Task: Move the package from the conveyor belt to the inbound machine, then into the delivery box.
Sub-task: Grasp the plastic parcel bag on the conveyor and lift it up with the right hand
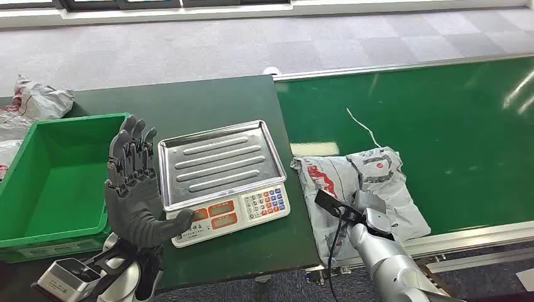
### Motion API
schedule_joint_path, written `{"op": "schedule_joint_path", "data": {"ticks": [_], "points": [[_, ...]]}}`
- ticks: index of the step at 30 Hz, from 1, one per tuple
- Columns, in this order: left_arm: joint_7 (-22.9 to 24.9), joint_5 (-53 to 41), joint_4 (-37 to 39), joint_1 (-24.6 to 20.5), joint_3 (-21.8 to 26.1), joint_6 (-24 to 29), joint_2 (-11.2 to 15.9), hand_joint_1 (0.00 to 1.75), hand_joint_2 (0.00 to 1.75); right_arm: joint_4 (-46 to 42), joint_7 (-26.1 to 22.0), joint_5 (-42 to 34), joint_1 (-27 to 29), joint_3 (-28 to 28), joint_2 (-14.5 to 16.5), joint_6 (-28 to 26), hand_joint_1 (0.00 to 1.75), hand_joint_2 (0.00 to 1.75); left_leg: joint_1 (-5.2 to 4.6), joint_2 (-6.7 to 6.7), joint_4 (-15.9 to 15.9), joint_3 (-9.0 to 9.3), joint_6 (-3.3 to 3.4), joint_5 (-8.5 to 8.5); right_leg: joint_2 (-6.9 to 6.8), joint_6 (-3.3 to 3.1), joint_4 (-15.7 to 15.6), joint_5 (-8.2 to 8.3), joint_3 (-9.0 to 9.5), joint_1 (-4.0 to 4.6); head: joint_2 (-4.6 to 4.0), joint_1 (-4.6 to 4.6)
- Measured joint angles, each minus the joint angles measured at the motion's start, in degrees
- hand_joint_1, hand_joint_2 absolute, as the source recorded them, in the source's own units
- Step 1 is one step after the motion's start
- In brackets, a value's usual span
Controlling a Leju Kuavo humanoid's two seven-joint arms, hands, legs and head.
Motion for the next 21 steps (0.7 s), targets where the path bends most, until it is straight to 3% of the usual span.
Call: {"op": "schedule_joint_path", "data": {"ticks": [8, 10, 12, 14, 21], "points": [[0.00, 0.10, 0.08, 0.05, 0.00, 0.16, 0.16, 0.00, 1.75, -0.11, 0.29, -0.02, 0.09, 0.17, 0.02, -0.11, 1.75, 1.75, 0.00, 0.00, 0.00, -0.02, 0.00, 0.01, 0.00, -0.02, 0.01, 0.01, -0.01, 0.00, 0.00, 0.00], [0.00, 0.13, 0.08, 0.08, 0.00, 0.17, 0.16, 0.00, 1.75, -0.16, 0.35, -0.02, 0.11, 0.19, 0.02, -0.16, 0.87, 1.75, 0.00, 0.00, 0.00, -0.02, 0.00, 0.01, 0.00, -0.02, 0.01, 0.01, -0.02, 0.00, 0.00, 0.00], [0.00, 0.14, 0.08, 0.12, 0.00, 0.20, 0.16, 0.00, 1.75, -0.17, 0.59, -0.02, 0.16, 0.19, 0.03, -0.49, 0.00, 0.87, 0.00, 0.00, 0.00, -0.03, 0.00, 0.02, 0.00, -0.02, 0.01, 0.02, -0.03, 0.00, 0.00, 0.00], [0.00, 0.17, 0.08, 0.15, 0.00, 0.26, 0.16, 0.00, 1.75, -0.18, 1.47, 0.02, 0.24, 0.28, 0.04, -1.25, 0.00, 0.00, 0.00, 0.00, 0.00, -0.04, 0.00, 0.02, 0.00, -0.02, 0.01, 0.02, -0.05, 0.00, 0.00, 0.00], [0.00, 0.35, 0.08, 0.32, 0.00, 0.33, 0.14, 0.00, 1.75, -0.19, 6.56, 0.11, 0.37, 2.14, -0.07, -2.52, 0.00, 0.00, -0.01, 0.00, 0.00, -0.10, -0.02, 0.04, 0.00, -0.03, 0.02, 0.02, -0.12, 0.00, 0.00, 0.00]]}}
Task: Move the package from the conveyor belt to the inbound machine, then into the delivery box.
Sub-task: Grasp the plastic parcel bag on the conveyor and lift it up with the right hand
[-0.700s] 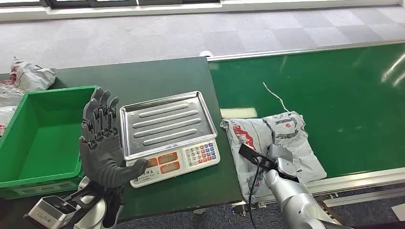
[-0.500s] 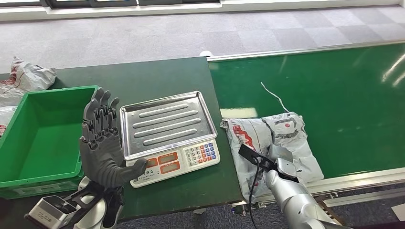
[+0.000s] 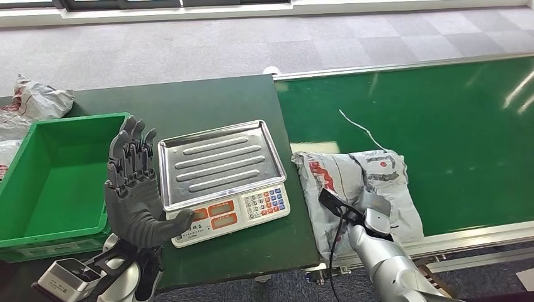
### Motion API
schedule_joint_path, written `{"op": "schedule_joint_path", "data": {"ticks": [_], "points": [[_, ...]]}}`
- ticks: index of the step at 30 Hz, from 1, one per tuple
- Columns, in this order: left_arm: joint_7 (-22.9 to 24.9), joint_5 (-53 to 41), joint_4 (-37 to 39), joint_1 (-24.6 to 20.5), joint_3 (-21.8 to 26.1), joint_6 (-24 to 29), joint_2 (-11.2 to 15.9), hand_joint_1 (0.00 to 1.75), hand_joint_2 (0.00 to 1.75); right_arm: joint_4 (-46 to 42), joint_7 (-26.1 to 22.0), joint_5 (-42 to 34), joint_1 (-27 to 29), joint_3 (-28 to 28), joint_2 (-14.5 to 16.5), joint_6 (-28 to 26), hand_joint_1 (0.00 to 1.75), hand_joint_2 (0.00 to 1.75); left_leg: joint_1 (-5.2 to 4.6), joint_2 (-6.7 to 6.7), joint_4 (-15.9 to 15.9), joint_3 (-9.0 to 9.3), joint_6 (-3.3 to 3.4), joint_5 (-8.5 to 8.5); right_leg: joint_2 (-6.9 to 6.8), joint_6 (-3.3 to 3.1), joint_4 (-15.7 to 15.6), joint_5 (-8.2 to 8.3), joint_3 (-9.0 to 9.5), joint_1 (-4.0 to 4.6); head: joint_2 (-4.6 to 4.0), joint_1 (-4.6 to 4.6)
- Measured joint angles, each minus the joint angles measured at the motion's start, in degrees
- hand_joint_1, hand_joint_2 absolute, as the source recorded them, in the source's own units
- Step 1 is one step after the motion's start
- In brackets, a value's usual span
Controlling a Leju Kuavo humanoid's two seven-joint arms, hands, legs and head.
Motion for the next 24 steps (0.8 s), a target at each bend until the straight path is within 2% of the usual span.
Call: {"op": "schedule_joint_path", "data": {"ticks": [9, 24], "points": [[0.00, -0.01, 0.00, 0.47, 0.00, 0.69, 0.00, 0.00, 1.75, 0.00, 0.44, 0.00, 0.06, 2.19, -0.02, -0.05, 0.00, 0.00, 0.00, 0.00, 0.00, -0.06, -0.01, 0.01, -0.01, 0.00, 0.03, 0.00, -0.08, 0.00, 0.00, 0.00], [0.00, -0.02, 0.00, 0.49, 0.00, 0.81, 0.00, 0.00, 1.75, 0.00, 0.56, 0.00, 0.08, 2.69, -0.02, -0.11, 0.00, 0.00, 0.00, 0.00, 0.00, -0.11, -0.03, 0.02, 0.00, -0.01, 0.04, 0.01, -0.13, 0.00, 0.00, 0.00]]}}
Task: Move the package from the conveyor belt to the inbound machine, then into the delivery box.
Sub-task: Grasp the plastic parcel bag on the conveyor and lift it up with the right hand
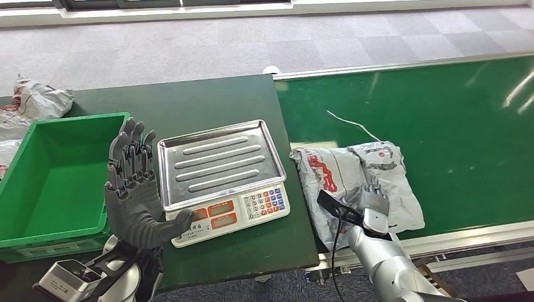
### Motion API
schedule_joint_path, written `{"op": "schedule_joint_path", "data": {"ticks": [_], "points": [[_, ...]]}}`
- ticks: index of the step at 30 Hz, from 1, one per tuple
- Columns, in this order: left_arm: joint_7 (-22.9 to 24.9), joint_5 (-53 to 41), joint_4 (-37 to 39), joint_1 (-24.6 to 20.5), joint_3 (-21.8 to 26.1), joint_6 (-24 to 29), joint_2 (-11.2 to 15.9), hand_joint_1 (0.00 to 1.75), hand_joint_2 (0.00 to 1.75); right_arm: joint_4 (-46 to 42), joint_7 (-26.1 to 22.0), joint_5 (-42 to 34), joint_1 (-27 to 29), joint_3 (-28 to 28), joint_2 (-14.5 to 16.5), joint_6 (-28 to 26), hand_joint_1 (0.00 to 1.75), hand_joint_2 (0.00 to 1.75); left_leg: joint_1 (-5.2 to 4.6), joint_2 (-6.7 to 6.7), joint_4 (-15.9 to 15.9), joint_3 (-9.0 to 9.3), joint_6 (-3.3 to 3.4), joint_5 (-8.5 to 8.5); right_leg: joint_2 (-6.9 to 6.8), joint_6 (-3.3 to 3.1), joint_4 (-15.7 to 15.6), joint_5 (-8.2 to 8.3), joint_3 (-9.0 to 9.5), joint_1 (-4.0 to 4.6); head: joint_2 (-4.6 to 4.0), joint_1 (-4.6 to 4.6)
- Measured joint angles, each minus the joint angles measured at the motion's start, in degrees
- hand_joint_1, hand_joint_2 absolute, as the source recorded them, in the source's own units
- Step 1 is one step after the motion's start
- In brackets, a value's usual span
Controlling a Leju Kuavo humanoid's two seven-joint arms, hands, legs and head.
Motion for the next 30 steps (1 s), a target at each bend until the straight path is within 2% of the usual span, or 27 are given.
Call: {"op": "schedule_joint_path", "data": {"ticks": [4, 7, 9, 11, 15, 18, 25, 29, 30], "points": [[0.00, -0.08, -0.13, 0.13, 0.00, 0.62, 0.01, 0.00, 1.75, -0.10, -1.55, -0.08, 0.05, 0.46, 0.06, -1.63, 0.00, 0.00, 0.00, -0.01, 0.00, -0.03, 0.00, 0.00, 0.00, 0.00, 0.01, 0.00, 0.00, 0.00, 0.00, 0.00], [0.00, -0.41, -0.37, 0.33, 0.00, 1.55, 0.08, 0.00, 1.75, -1.28, -8.73, -0.89, 0.15, 1.21, 0.55, -3.86, 0.00, 0.00, 0.00, 0.01, 0.00, -0.07, -0.01, 0.01, 0.01, -0.03, 0.03, 0.02, -0.03, 0.00, 0.00, 0.01], [-0.01, -0.50, -0.85, 0.76, 0.00, 2.29, 0.22, 0.00, 1.75, -4.79, -13.99, -1.95, 1.02, 2.11, 1.69, -8.25, 0.00, 0.00, 0.00, 0.02, 0.00, -0.10, -0.03, 0.02, 0.03, -0.06, 0.06, 0.03, -0.12, 0.00, 0.00, 0.00], [-0.02, -0.52, -1.55, 1.48, 0.00, 2.70, 0.38, 0.00, 1.75, -12.08, -15.38, -3.11, 3.17, 3.96, 3.12, -11.82, 0.00, 0.00, -0.02, -0.01, 0.00, -0.12, -0.06, 0.04, -0.01, -0.08, 0.07, 0.02, -0.19, 0.02, 0.00, -0.01], [-0.01, -0.70, -2.26, 2.60, 0.00, 2.74, 0.62, 0.00, 1.75, -31.43, -11.18, -4.19, 9.71, 9.58, 4.37, -9.72, 0.00, 0.00, -0.05, -0.14, -0.02, -0.19, -0.10, 0.07, -0.17, -0.21, 0.08, -0.07, -0.22, 0.06, 0.00, 0.00], [0.00, -0.74, -2.26, 2.86, 0.00, 2.73, 0.88, 0.00, 1.75, -40.52, -8.40, -3.89, 13.72, 12.19, 4.34, -8.63, 0.00, 0.00, -0.04, -0.09, -0.04, -0.23, -0.10, 0.06, -0.12, -0.22, 0.08, -0.07, -0.28, 0.02, 0.00, 0.00], [0.00, -0.66, -2.21, 3.00, -0.01, 2.38, 1.37, 0.00, 1.75, -49.57, -5.50, -2.86, 18.54, 14.08, 4.28, -9.24, 0.00, 0.00, -0.06, -0.04, -0.04, -0.24, -0.10, 0.06, -0.08, -0.21, 0.08, -0.05, -0.33, 0.01, 0.00, 0.00], [0.00, -0.42, -2.03, 2.98, -0.04, 1.40, 1.48, 0.00, 1.75, -50.27, -2.59, -2.37, 19.45, 14.10, 4.08, -4.44, 0.00, 0.00, -0.05, -0.02, -0.04, -0.23, -0.11, 0.07, -0.06, -0.25, 0.08, -0.02, -0.35, 0.03, 0.00, -0.01], [0.00, -0.29, -1.83, 2.89, -0.08, 0.94, 1.49, 0.00, 1.75, -49.26, -1.80, -2.47, 19.16, 14.04, 3.90, -2.19, 0.00, 0.44, -0.05, 0.00, -0.04, -0.23, -0.11, 0.07, -0.05, -0.26, 0.08, -0.02, -0.35, 0.04, 0.00, -0.01]]}}
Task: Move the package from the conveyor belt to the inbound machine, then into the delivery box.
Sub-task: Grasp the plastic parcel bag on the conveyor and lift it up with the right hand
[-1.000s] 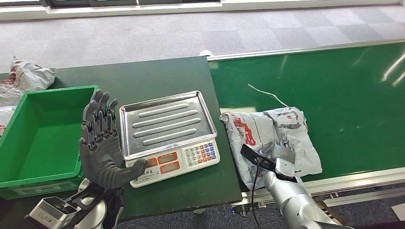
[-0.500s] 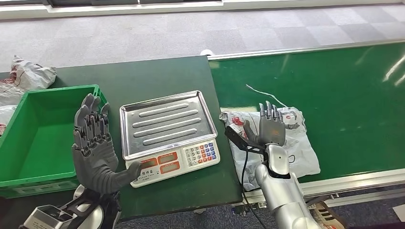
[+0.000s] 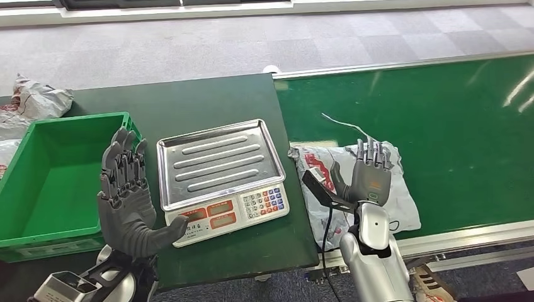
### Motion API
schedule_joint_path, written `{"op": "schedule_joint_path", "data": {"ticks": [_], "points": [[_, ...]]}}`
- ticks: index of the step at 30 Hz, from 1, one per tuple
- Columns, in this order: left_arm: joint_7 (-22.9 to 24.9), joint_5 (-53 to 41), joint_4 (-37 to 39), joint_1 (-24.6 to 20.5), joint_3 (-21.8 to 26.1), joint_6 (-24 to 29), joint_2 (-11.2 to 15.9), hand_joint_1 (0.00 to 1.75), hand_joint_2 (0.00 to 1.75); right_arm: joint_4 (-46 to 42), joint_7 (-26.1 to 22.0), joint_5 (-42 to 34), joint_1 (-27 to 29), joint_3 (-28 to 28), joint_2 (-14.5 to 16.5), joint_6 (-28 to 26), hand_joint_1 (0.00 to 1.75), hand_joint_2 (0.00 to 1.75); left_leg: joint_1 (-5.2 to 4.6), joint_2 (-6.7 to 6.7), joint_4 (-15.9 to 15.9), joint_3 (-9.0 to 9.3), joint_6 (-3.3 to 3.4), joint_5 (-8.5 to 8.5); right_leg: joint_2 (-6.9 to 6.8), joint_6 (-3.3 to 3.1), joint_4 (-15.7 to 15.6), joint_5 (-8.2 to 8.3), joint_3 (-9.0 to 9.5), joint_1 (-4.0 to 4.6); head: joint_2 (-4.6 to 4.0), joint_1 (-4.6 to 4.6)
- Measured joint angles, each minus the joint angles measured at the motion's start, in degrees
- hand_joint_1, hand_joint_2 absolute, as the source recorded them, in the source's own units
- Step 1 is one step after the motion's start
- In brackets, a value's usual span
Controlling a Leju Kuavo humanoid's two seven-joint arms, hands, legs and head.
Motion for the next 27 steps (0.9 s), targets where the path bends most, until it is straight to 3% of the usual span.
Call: {"op": "schedule_joint_path", "data": {"ticks": [3, 10, 19, 27], "points": [[0.01, 0.49, 1.17, -0.90, -0.28, -1.66, 0.01, 0.00, 1.75, 9.39, 1.14, -1.91, -2.74, -0.96, -1.23, 4.89, 0.00, 1.75, 0.00, 0.00, 0.00, -0.01, 0.01, 0.06, -0.01, 0.03, 0.00, 0.05, -0.01, -0.01, 0.00, 0.00], [0.00, 1.21, 3.03, -2.79, -1.36, -2.36, -0.37, 0.00, 1.75, 34.91, 0.48, -5.52, -9.45, -5.94, -4.16, 1.58, 0.00, 1.75, -0.07, -0.05, 0.02, -0.14, 0.08, 0.16, -0.02, 0.07, 0.00, 0.17, -0.10, -0.07, 0.00, 0.01], [0.00, 1.21, 3.92, -3.66, -1.37, -3.20, -1.30, 0.00, 1.75, 45.26, 1.42, -4.93, -14.19, -7.59, -4.44, 1.97, 0.00, 1.75, -0.09, -0.01, 0.00, -0.13, 0.01, 0.21, 0.02, 0.02, 0.00, 0.19, -0.14, 0.01, 0.00, 0.00], [0.00, 1.31, 4.55, -4.81, -1.37, -3.44, -1.40, 0.00, 1.75, 48.47, -4.52, -10.85, -17.49, -11.84, -4.44, 14.87, 0.00, 1.75, -0.10, 0.06, 0.00, 0.31, 0.01, 0.22, 0.08, 0.00, -0.06, 0.22, 0.28, -0.02, 0.00, 0.00]]}}
